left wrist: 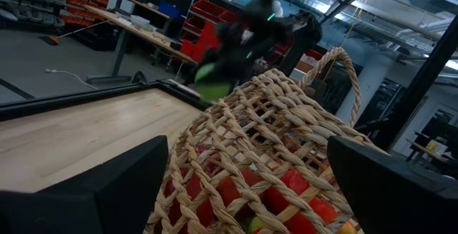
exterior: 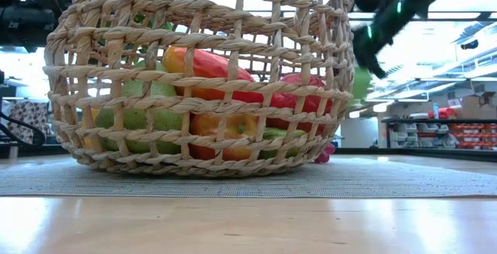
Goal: Build produce basket
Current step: Put the green apple into the brown basket
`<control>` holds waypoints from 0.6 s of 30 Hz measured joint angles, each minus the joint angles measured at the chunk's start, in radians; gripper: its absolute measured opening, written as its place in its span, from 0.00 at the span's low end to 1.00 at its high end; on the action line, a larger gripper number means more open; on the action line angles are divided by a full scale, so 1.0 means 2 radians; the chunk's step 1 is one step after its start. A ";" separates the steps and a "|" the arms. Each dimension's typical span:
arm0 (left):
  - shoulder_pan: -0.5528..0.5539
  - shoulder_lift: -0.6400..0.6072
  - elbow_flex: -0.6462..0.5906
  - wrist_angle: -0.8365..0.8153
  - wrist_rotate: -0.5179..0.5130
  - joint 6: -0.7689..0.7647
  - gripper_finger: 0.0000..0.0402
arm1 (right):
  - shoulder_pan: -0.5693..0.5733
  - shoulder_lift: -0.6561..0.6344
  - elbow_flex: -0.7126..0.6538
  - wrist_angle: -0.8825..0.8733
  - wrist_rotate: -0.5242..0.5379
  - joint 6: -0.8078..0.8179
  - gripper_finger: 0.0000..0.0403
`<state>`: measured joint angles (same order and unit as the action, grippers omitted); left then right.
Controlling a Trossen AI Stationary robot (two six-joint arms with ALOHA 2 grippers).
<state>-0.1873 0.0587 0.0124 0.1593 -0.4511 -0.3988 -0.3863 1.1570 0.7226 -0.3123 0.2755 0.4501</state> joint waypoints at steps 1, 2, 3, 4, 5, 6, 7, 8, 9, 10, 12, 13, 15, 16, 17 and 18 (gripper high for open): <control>0.000 0.000 0.000 0.000 0.000 0.000 0.97 | 0.011 -0.013 0.010 0.017 -0.005 -0.003 0.81; 0.000 0.000 0.000 0.000 0.000 0.000 0.97 | 0.024 -0.027 0.019 0.040 -0.012 -0.007 0.81; 0.000 0.000 0.000 0.000 0.000 0.000 0.97 | 0.038 -0.039 0.026 0.069 -0.023 -0.013 0.81; 0.000 0.000 0.000 0.000 0.000 0.000 0.97 | 0.052 -0.051 0.032 0.100 -0.035 -0.018 0.81; 0.000 0.000 0.000 0.000 0.000 0.000 0.97 | 0.066 -0.061 0.035 0.135 -0.044 -0.022 0.81; 0.000 0.000 0.000 0.000 0.000 0.000 0.97 | 0.081 -0.071 0.037 0.172 -0.052 -0.025 0.81; 0.000 0.000 0.000 0.000 0.000 0.000 0.97 | 0.095 -0.078 0.037 0.211 -0.057 -0.027 0.82; 0.000 0.000 0.000 0.000 0.000 0.000 0.97 | 0.111 -0.083 0.037 0.247 -0.058 -0.030 0.82; 0.000 0.000 0.000 0.000 0.000 0.000 0.97 | 0.126 -0.086 0.037 0.280 -0.058 -0.033 0.82; 0.000 0.000 0.000 0.000 0.000 0.000 0.97 | 0.140 -0.087 0.037 0.312 -0.058 -0.038 0.82; 0.000 0.000 0.000 0.000 0.000 0.000 0.97 | 0.168 -0.080 0.037 0.367 -0.058 -0.046 0.82; 0.000 0.000 0.000 0.000 0.000 0.000 0.97 | 0.181 -0.072 0.037 0.394 -0.058 -0.050 0.82; 0.000 0.000 0.000 0.000 0.000 0.000 0.97 | 0.207 -0.051 0.037 0.444 -0.051 -0.058 0.82; 0.000 0.000 0.000 0.000 0.000 0.000 0.97 | 0.219 -0.037 0.037 0.468 -0.042 -0.062 0.82; 0.000 0.000 0.000 0.000 0.000 0.000 0.97 | 0.229 -0.024 0.037 0.492 -0.035 -0.068 0.82; 0.000 0.000 0.000 0.000 0.000 0.000 0.97 | 0.240 -0.009 0.037 0.517 -0.028 -0.073 0.82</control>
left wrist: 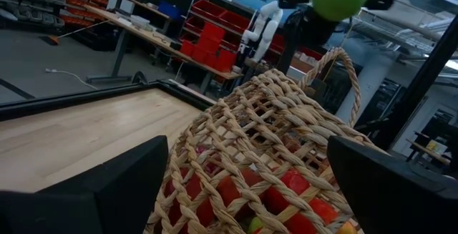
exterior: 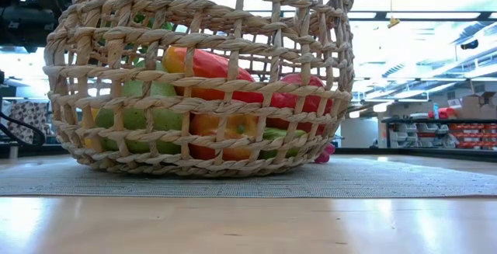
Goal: Build produce basket
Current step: Put the green apple into the brown basket
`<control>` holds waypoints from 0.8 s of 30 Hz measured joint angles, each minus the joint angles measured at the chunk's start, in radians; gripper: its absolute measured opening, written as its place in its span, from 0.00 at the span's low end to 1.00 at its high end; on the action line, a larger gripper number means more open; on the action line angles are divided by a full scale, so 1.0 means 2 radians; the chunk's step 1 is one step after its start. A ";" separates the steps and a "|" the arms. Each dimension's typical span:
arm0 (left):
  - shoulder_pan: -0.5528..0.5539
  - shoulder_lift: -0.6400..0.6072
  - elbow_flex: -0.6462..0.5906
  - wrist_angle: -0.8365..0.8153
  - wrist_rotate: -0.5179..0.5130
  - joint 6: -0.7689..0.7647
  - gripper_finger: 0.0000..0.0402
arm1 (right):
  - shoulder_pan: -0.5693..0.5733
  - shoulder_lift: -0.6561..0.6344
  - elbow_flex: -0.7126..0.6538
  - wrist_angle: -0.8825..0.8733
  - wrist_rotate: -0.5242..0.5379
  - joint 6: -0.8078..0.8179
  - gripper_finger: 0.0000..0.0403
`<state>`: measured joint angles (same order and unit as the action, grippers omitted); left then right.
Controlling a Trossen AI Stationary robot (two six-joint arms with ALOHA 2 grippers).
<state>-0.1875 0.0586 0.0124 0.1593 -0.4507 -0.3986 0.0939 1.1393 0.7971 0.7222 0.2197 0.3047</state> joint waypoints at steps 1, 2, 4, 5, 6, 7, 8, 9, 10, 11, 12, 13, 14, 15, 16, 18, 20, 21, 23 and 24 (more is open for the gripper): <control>0.000 0.000 0.000 0.000 0.000 0.000 0.97 | 0.009 0.015 0.000 0.028 0.005 -0.006 0.82; 0.000 0.000 0.000 0.000 0.000 0.000 0.97 | 0.016 0.029 0.002 0.050 0.008 -0.012 0.82; 0.000 0.000 0.000 0.000 0.000 0.000 0.97 | 0.030 0.057 0.016 0.070 0.010 -0.027 0.82; 0.000 0.000 0.000 0.000 0.000 0.000 0.97 | 0.035 0.069 0.026 0.070 0.010 -0.036 0.82; 0.000 0.000 0.000 0.000 0.000 0.000 0.97 | 0.041 0.082 0.038 0.068 0.011 -0.046 0.82; 0.000 0.000 0.000 0.000 0.000 0.000 0.97 | 0.046 0.097 0.052 0.068 0.011 -0.056 0.82; 0.000 0.000 0.000 0.000 0.000 0.000 0.97 | 0.051 0.110 0.063 0.065 0.011 -0.067 0.82; 0.000 0.000 0.000 0.000 0.000 0.000 0.97 | 0.056 0.124 0.075 0.061 0.011 -0.078 0.82; 0.000 0.000 0.000 0.000 0.000 0.000 0.97 | 0.060 0.138 0.089 0.053 0.011 -0.089 0.82; 0.000 0.000 0.000 0.000 0.000 0.000 0.97 | 0.064 0.150 0.101 0.044 0.012 -0.098 0.82; 0.000 0.000 0.000 0.000 0.000 0.000 0.97 | 0.068 0.161 0.115 0.034 0.015 -0.105 0.82; 0.000 0.000 0.000 0.000 0.000 0.000 0.97 | 0.072 0.172 0.129 0.024 0.022 -0.112 0.82; 0.000 0.000 0.000 0.000 0.000 0.000 0.97 | 0.076 0.182 0.143 0.012 0.031 -0.119 0.82; 0.000 0.000 0.000 0.000 0.000 0.000 0.97 | 0.080 0.192 0.157 -0.002 0.039 -0.127 0.82; 0.000 0.000 0.000 0.000 0.000 0.000 0.97 | 0.085 0.201 0.171 -0.017 0.049 -0.135 0.82; 0.000 0.000 0.000 0.000 0.000 0.000 0.97 | 0.095 0.217 0.198 -0.050 0.075 -0.155 0.82; 0.000 0.000 0.000 0.000 0.000 0.000 0.97 | 0.105 0.230 0.226 -0.073 0.100 -0.174 0.82; 0.000 0.000 0.000 0.000 0.000 0.000 0.97 | 0.109 0.235 0.240 -0.080 0.109 -0.184 0.82; 0.000 0.000 0.000 0.000 0.000 0.000 0.97 | 0.118 0.246 0.264 -0.090 0.116 -0.200 0.82; 0.000 0.000 0.000 0.000 0.000 0.000 0.97 | 0.122 0.252 0.276 -0.095 0.116 -0.207 0.82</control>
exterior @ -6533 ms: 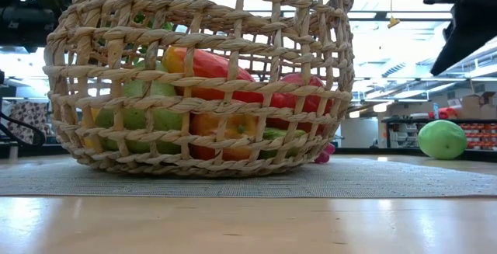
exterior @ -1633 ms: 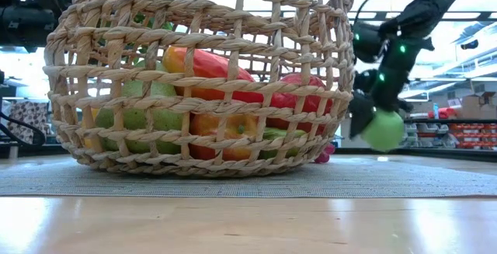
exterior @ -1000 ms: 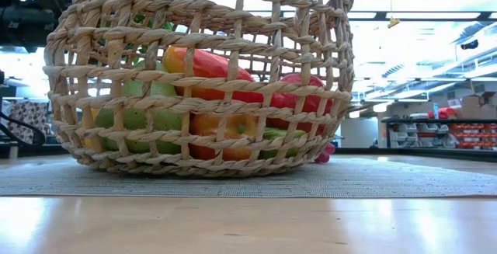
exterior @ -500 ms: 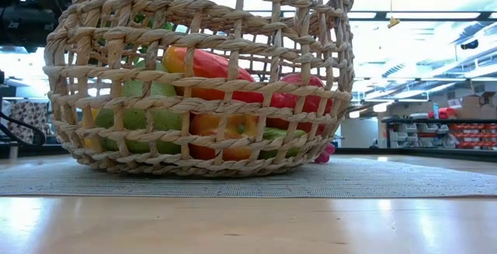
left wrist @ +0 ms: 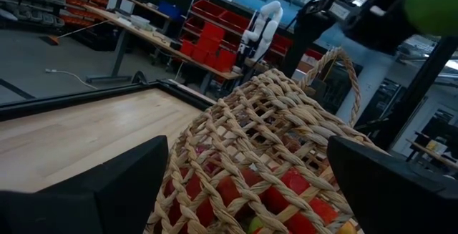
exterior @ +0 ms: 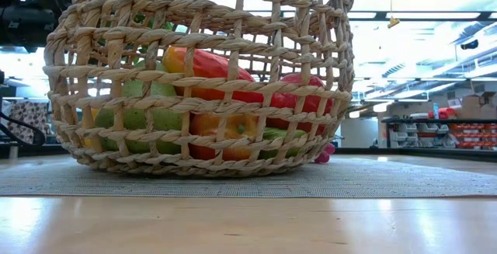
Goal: Build produce basket
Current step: Put the green apple into the brown basket
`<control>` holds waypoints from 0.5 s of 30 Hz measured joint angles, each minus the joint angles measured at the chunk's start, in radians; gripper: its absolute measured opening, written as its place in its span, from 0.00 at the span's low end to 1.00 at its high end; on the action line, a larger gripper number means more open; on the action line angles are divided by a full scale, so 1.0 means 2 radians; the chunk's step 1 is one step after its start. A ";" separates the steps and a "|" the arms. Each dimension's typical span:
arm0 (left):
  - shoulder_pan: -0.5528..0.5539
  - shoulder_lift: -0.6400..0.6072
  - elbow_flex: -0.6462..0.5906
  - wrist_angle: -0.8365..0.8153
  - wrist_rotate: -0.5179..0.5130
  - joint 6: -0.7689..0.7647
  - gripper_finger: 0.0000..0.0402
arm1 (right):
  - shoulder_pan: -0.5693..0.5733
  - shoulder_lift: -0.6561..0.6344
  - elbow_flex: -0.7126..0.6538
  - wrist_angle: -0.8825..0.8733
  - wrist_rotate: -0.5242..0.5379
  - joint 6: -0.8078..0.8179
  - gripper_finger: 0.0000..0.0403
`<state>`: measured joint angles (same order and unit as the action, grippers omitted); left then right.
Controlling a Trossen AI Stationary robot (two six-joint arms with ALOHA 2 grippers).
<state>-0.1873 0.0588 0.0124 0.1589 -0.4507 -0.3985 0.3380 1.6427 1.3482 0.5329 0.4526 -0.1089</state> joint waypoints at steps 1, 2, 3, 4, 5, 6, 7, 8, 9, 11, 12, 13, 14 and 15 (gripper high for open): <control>0.000 0.000 0.000 0.000 0.000 0.000 0.97 | 0.003 0.007 0.010 -0.007 0.000 -0.007 0.82; 0.000 0.000 0.000 0.000 0.000 0.000 0.97 | 0.006 0.014 0.019 -0.015 0.000 -0.014 0.82; 0.000 0.000 0.000 0.000 0.000 0.000 0.97 | 0.008 0.021 0.028 -0.025 0.000 -0.022 0.82; 0.000 0.000 0.000 0.000 0.000 0.000 0.97 | 0.009 0.028 0.035 -0.037 0.000 -0.032 0.82; 0.000 0.000 0.000 0.000 0.000 0.000 0.97 | 0.010 0.033 0.040 -0.047 0.000 -0.044 0.82; 0.000 0.000 0.000 0.000 0.000 0.000 0.97 | 0.011 0.038 0.043 -0.057 0.000 -0.058 0.82; 0.000 0.000 0.000 0.000 0.000 0.000 0.97 | 0.011 0.043 0.045 -0.062 0.000 -0.077 0.82; 0.000 0.000 0.000 0.000 0.000 0.000 0.97 | 0.012 0.047 0.045 -0.065 0.000 -0.104 0.82; 0.000 0.000 0.000 0.000 0.000 0.000 0.97 | 0.013 0.050 0.045 -0.074 0.001 -0.135 0.82; 0.000 0.000 0.000 0.000 0.000 0.000 0.97 | 0.016 0.056 0.044 -0.077 0.002 -0.205 0.82; 0.000 0.000 0.000 0.000 0.000 0.000 0.97 | 0.017 0.060 0.044 -0.080 0.002 -0.242 0.82; 0.000 0.000 0.000 0.000 0.000 0.000 0.97 | 0.017 0.063 0.044 -0.078 0.005 -0.278 0.82; 0.000 0.000 0.000 0.000 0.000 0.000 0.97 | 0.019 0.063 0.044 -0.084 0.010 -0.312 0.82; 0.000 0.000 0.000 0.000 0.000 0.000 0.97 | 0.020 0.065 0.044 -0.090 0.012 -0.342 0.82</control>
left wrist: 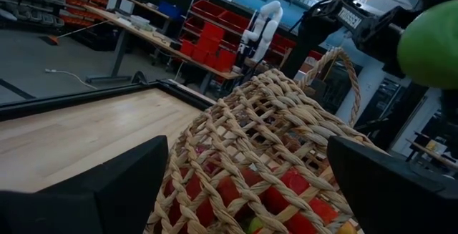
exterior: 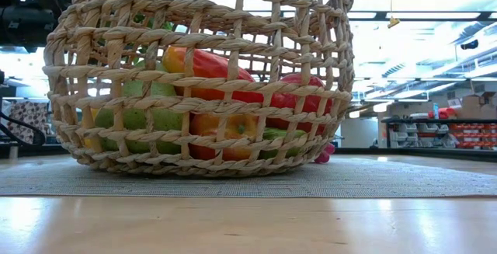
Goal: Build produce basket
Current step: Put the green apple into the brown basket
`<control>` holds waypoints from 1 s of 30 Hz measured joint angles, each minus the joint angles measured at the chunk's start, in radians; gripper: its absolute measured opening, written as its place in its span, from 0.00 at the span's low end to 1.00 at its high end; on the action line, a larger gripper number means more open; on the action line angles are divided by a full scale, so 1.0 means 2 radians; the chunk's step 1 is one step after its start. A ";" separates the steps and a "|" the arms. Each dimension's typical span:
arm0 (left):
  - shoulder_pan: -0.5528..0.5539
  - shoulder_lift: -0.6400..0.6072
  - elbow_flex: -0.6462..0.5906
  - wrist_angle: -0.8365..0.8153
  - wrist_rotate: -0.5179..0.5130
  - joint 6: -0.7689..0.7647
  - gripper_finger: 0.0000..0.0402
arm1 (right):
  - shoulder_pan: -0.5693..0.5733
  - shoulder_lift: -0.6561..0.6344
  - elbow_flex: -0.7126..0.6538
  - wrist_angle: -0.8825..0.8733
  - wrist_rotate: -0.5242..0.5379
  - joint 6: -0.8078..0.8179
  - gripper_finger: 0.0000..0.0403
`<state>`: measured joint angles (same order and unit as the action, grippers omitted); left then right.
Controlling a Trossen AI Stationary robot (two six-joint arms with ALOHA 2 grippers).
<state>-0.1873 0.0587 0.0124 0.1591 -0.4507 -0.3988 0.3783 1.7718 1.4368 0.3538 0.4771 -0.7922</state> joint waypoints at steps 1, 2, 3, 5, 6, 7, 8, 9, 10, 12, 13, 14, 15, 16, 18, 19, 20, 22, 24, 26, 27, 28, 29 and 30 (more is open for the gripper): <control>0.000 0.000 0.000 0.000 0.000 0.000 0.97 | 0.000 0.002 0.000 -0.002 0.001 -0.028 0.82; 0.000 0.000 0.000 0.000 0.000 0.000 0.97 | 0.000 0.004 0.000 -0.007 0.005 -0.059 0.82; 0.000 0.000 0.000 0.000 0.000 0.000 0.97 | 0.000 0.006 0.000 -0.010 0.011 -0.091 0.82; 0.000 0.000 0.000 -0.002 0.000 0.000 0.97 | 0.000 0.012 0.000 -0.009 0.017 -0.153 0.82; 0.000 0.000 0.000 -0.002 0.000 0.000 0.97 | -0.001 0.014 0.000 -0.009 0.018 -0.180 0.82; 0.000 0.000 0.000 -0.002 0.000 0.000 0.97 | -0.001 0.014 0.000 -0.011 0.017 -0.203 0.82; 0.000 0.000 0.000 -0.001 0.000 0.000 0.97 | -0.001 0.016 0.000 -0.013 0.017 -0.222 0.82; 0.000 0.000 0.000 -0.002 0.000 0.000 0.97 | -0.001 0.019 0.000 -0.010 0.016 -0.237 0.82; 0.000 0.000 0.000 -0.001 0.000 0.000 0.97 | -0.001 0.021 0.000 -0.010 0.020 -0.250 0.82; 0.000 0.000 0.000 0.000 0.000 0.000 0.97 | 0.002 0.024 0.000 -0.018 0.039 -0.276 0.82; 0.000 0.000 0.000 -0.001 0.000 0.000 0.97 | 0.003 0.027 0.000 -0.017 0.044 -0.290 0.82; 0.000 0.000 0.000 -0.001 0.000 0.000 0.97 | 0.003 0.029 0.000 -0.016 0.049 -0.302 0.83; 0.000 0.000 0.000 0.000 0.000 0.000 0.97 | 0.005 0.030 0.000 -0.018 0.055 -0.312 0.83; 0.000 0.000 0.000 -0.001 0.000 0.000 0.97 | 0.005 0.032 0.000 -0.019 0.057 -0.316 0.83; 0.000 0.000 0.000 -0.002 0.000 0.000 0.97 | 0.005 0.036 0.000 -0.016 0.057 -0.316 0.83; 0.000 0.000 0.000 -0.001 0.000 0.000 0.97 | 0.005 0.036 0.000 -0.019 0.057 -0.317 0.83; 0.000 0.000 0.000 0.000 0.000 0.000 0.97 | 0.005 0.037 0.000 -0.019 0.057 -0.316 0.84; 0.000 0.000 0.000 -0.001 0.000 0.000 0.97 | 0.005 0.038 0.000 -0.018 0.056 -0.316 0.84; 0.000 0.000 0.000 0.000 0.000 0.000 0.97 | 0.005 0.038 0.000 -0.022 0.054 -0.300 0.84; 0.000 0.000 0.000 -0.001 0.000 0.000 0.97 | 0.005 0.038 0.000 -0.028 0.054 -0.249 0.84; 0.000 0.000 0.000 0.000 0.000 0.000 0.97 | 0.005 0.038 0.000 -0.034 0.054 -0.210 0.84; 0.000 0.000 0.000 0.000 0.000 0.000 0.97 | 0.004 0.038 0.000 -0.041 0.054 -0.164 0.84; 0.000 0.000 0.000 0.000 0.000 0.000 0.97 | 0.002 0.039 0.000 -0.049 0.053 -0.114 0.84; 0.000 0.000 0.000 0.000 0.000 0.000 0.97 | 0.000 0.039 0.000 -0.056 0.053 -0.068 0.84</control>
<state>-0.1875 0.0587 0.0124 0.1585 -0.4508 -0.3986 0.3777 1.8492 1.4364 0.2420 0.5827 -0.9278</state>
